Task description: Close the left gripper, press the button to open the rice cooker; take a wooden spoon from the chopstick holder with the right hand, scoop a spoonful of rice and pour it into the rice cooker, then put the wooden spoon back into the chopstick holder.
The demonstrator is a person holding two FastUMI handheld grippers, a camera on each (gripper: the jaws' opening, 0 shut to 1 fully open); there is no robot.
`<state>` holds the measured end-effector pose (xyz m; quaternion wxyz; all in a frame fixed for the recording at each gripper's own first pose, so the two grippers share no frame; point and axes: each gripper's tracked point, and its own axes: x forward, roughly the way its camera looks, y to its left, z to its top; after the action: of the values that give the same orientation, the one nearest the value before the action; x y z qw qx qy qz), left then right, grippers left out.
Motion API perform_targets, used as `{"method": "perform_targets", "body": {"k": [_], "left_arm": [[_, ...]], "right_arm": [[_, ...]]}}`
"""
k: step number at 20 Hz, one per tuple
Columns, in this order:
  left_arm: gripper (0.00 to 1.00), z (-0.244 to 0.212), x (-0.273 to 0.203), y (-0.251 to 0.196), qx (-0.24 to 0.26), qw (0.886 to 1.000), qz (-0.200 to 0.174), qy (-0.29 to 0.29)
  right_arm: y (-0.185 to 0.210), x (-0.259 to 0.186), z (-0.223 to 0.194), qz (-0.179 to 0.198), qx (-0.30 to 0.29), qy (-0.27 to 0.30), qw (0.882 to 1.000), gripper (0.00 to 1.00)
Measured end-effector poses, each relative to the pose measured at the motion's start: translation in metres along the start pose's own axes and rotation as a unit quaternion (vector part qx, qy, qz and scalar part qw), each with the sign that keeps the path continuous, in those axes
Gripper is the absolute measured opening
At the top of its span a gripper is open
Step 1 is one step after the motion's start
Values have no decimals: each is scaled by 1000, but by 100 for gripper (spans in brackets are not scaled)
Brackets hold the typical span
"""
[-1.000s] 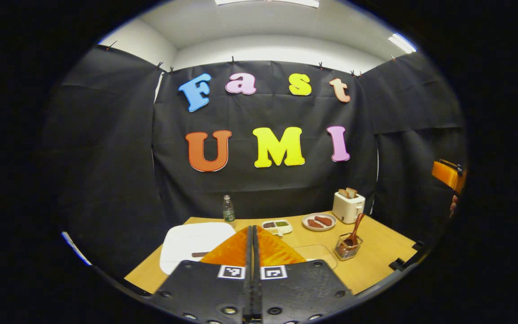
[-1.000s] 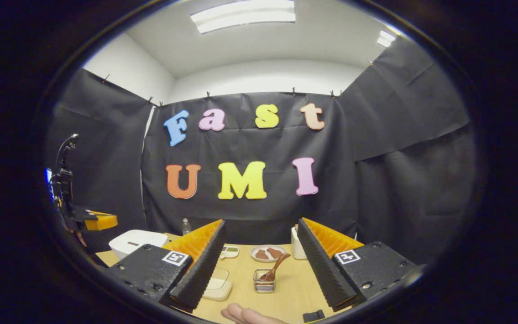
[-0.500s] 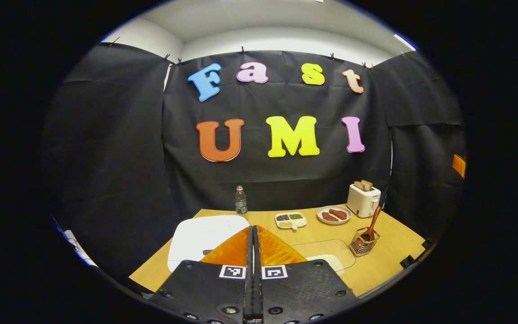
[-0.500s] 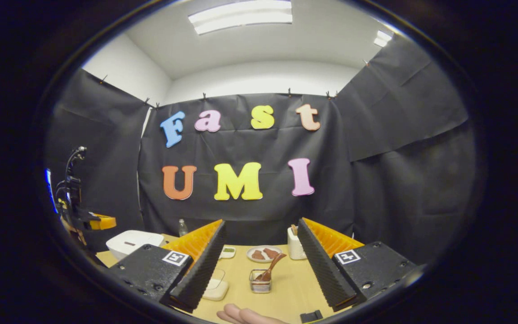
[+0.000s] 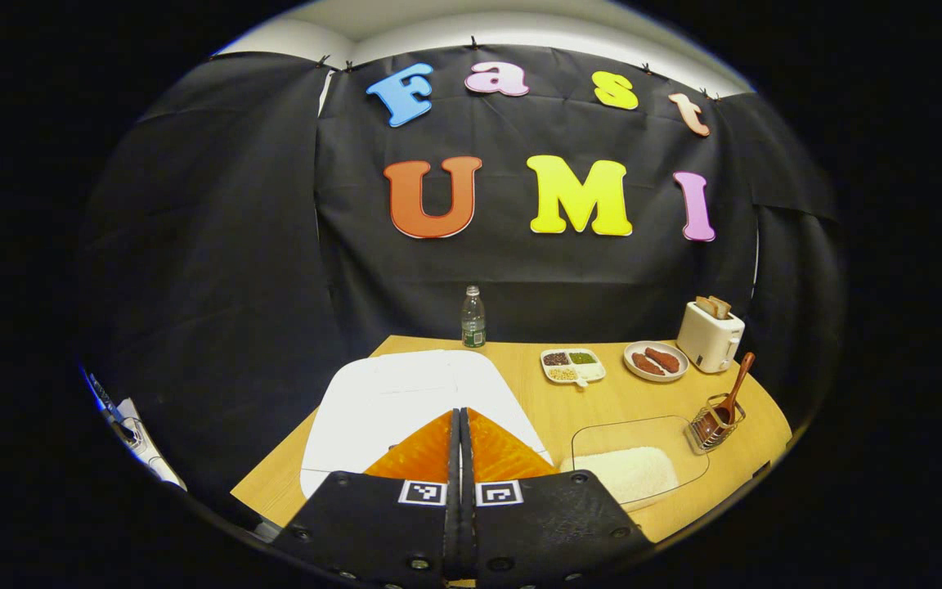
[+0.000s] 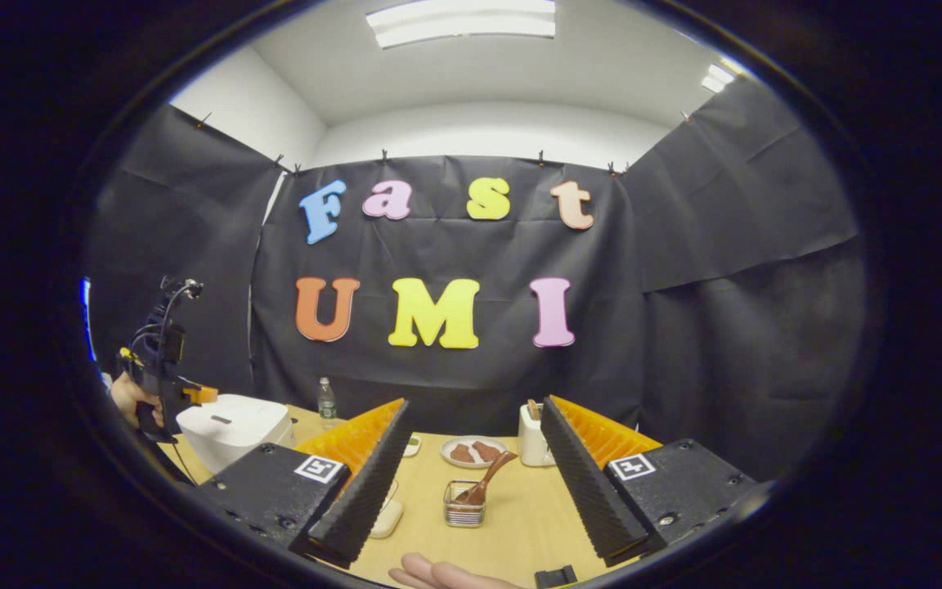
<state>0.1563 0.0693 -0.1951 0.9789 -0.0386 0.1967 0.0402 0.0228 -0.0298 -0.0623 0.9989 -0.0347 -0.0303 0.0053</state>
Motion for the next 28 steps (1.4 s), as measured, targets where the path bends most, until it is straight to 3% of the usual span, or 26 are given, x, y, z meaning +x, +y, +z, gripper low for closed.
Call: {"method": "perform_targets", "body": {"k": [4, 10, 13, 16, 19, 28], "left_arm": [[0, -18, 22, 13, -11, 999, 11, 33], [0, -49, 38, 21, -39, 996, 14, 83], [0, -49, 38, 23, -36, 996, 15, 80], [0, -50, 36, 23, -63, 993, 23, 93], [0, -58, 34, 23, -73, 992, 32, 100], [0, -29, 26, 25, -108, 993, 28, 41]], "right_arm": [[-2, 10, -11, 8, 26, 20, 999, 99], [-12, 20, -23, 7, 19, 23, 1000, 100], [-12, 22, -32, 13, 28, 40, 999, 100], [-14, 26, -35, 14, 38, 44, 998, 99], [-24, 30, -40, -3, 39, 41, 998, 99], [-34, 43, -73, -7, 47, 80, 996, 99]]}}
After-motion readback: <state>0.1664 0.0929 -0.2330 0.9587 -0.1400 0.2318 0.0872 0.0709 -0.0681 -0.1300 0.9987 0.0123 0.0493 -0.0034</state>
